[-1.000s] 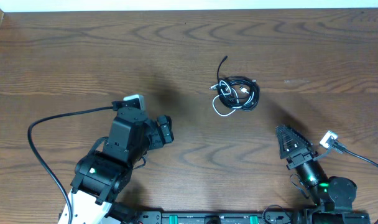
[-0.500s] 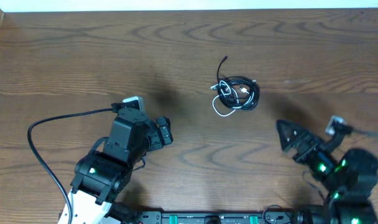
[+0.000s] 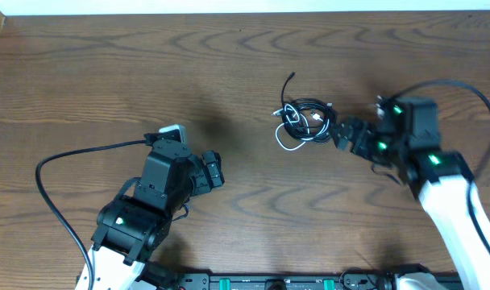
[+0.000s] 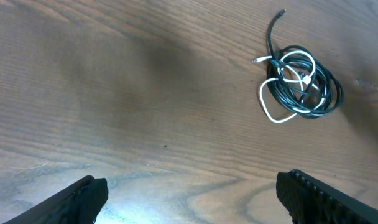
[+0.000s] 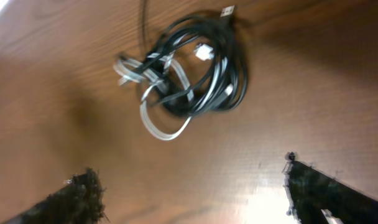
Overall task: Untangle cables
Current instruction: 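Reach the right gripper to the cable bundle and grasp it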
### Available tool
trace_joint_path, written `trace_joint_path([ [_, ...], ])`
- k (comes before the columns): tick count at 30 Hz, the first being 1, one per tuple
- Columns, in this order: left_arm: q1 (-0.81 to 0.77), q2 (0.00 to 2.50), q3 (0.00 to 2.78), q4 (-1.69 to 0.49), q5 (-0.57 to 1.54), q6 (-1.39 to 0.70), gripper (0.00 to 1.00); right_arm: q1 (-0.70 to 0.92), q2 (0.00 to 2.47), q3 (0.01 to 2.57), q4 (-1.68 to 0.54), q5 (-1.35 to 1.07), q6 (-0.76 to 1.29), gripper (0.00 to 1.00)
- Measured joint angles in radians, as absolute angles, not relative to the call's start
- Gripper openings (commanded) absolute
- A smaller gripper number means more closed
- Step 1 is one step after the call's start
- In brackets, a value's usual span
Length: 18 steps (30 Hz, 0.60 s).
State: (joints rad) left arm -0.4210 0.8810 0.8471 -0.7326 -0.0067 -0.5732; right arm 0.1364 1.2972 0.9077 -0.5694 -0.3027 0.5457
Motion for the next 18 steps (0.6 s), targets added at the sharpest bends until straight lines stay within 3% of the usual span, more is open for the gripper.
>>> trace_joint_path([
  [11, -0.421, 0.881, 0.847, -0.733, -0.007, -0.573, 0.93, 0.187, 1.629, 0.937, -0.248, -0.114, 0.624, 0.82],
  [13, -0.421, 0.881, 0.847, -0.733, -0.007, -0.573, 0.93, 0.204, 1.671, 0.937, -0.211, -0.102, 0.625, 0.77],
  [18, -0.421, 0.881, 0.847, -0.733, -0.007, -0.573, 0.93, 0.243, 1.766, 0.938, -0.159, -0.08, 0.638, 0.51],
])
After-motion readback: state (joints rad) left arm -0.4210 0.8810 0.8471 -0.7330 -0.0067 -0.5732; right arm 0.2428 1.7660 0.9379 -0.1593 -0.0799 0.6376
